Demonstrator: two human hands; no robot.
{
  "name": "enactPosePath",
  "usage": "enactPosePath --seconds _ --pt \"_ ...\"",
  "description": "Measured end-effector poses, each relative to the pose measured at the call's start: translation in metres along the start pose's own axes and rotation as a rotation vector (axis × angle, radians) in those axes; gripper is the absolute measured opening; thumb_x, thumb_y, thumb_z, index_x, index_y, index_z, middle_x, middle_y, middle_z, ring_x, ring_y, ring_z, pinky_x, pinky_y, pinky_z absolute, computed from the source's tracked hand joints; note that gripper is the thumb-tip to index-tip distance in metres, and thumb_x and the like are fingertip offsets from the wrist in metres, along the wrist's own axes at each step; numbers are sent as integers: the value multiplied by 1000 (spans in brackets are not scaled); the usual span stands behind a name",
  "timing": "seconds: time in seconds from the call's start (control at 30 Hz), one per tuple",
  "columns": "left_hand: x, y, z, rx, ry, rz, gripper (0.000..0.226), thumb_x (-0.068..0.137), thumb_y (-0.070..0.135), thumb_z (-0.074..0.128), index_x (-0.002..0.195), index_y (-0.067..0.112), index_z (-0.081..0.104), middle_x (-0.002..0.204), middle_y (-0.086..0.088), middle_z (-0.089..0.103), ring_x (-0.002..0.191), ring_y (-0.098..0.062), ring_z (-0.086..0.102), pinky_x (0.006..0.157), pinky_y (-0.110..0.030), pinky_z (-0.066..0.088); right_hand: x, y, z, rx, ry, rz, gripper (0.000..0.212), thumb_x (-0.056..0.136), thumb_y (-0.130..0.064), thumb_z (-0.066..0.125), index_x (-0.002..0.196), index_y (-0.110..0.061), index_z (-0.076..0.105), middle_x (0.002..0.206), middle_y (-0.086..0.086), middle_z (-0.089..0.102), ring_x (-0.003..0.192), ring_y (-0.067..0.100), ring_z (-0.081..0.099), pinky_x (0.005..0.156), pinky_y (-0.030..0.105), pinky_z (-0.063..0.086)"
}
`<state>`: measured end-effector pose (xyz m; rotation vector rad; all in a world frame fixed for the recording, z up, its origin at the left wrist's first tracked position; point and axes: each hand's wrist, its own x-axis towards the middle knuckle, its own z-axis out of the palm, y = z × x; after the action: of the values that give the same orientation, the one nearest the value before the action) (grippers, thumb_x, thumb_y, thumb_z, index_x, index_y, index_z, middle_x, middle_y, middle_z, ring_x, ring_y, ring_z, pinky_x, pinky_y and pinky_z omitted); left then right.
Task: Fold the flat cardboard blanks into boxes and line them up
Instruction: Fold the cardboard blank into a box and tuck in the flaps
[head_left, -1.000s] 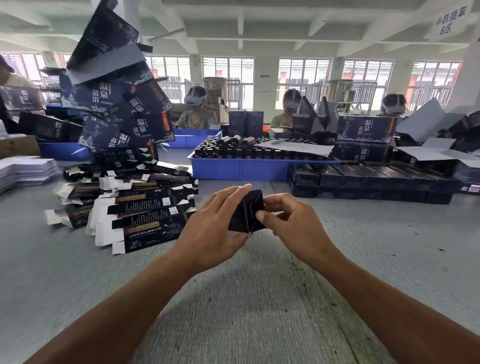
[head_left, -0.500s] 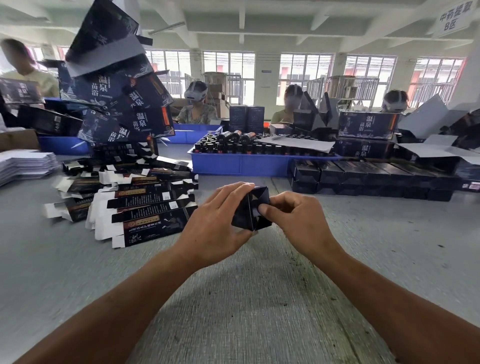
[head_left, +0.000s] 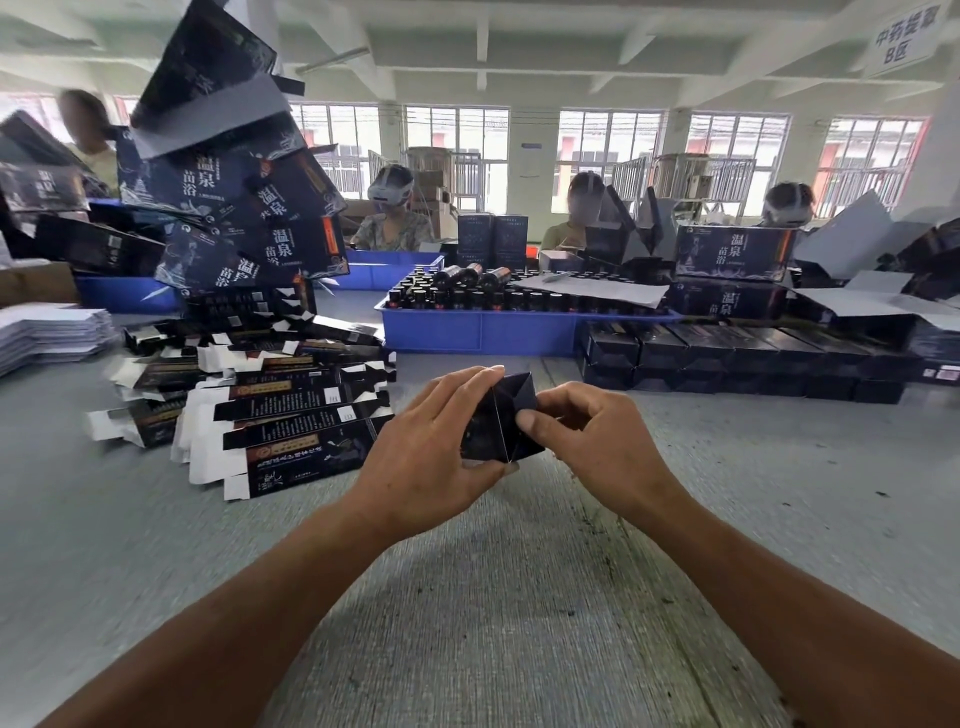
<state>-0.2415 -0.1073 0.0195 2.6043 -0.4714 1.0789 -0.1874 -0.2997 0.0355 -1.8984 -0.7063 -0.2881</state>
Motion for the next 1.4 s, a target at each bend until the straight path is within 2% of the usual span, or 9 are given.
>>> enactPosePath --seconds 0.27,0.37,0.5,0.6,0.73,0.9,1.03,1.17,1.4 --pt "2 4 2 21 41 117 81 84 46 68 152 16 36 150 0 48 139 -13 38 107 -33 41 -4 -3 7 -57 -59 -21 80 77 -64 72 146 -43 36 114 -26 54 98 -2 63 75 10 47" --pt "2 4 6 20 13 179 85 84 28 78 154 16 33 159 0 39 149 -19 31 115 -47 39 -2 -1 13 10 14 -9 64 86 -42 74 141 -39 43 113 -21 58 98 4 64 68 9 51" --pt "2 0 5 35 103 23 83 81 20 79 153 16 36 160 -7 34 147 -29 32 113 -58 36 5 0 8 247 104 189 69 65 -30 71 130 -30 50 103 -6 66 89 12 68 69 27 58" --pt "5 -6 -2 -131 151 -311 74 92 32 70 155 23 32 157 0 35 142 -19 36 113 -45 37 10 6 2 393 59 282 62 61 -14 75 121 -17 59 96 -1 72 84 14 69 69 28 59" --pt "13 -9 -12 -737 19 -630 86 83 61 61 156 29 31 133 10 60 110 0 60 93 -28 51 9 12 5 423 -69 315 44 69 -1 75 109 -14 64 84 -6 77 80 13 72 68 24 57" --pt "14 -11 -10 -967 -34 -577 42 92 37 68 133 28 61 116 7 74 109 -13 70 102 -43 52 3 9 11 305 -215 306 55 59 -18 83 111 -18 66 99 -3 77 94 14 74 90 36 59" --pt "13 -15 -10 -998 -36 -567 53 75 38 81 124 25 66 118 11 72 108 -11 70 95 -36 54 2 4 6 303 -185 228 37 84 -25 79 119 -28 66 107 -18 74 100 1 70 91 31 54" --pt "11 -13 -3 -982 -75 -584 56 67 34 87 115 22 62 110 12 74 96 -9 73 75 -16 56 6 2 1 383 -58 175 45 88 -20 76 131 -22 61 119 -13 72 109 3 68 96 29 54" --pt "10 -12 -6 -980 -48 -562 66 71 42 84 128 36 51 111 11 73 101 -7 71 78 -20 58 6 9 1 381 -68 167 39 87 -23 78 121 -29 60 113 -13 73 105 9 70 88 30 58"
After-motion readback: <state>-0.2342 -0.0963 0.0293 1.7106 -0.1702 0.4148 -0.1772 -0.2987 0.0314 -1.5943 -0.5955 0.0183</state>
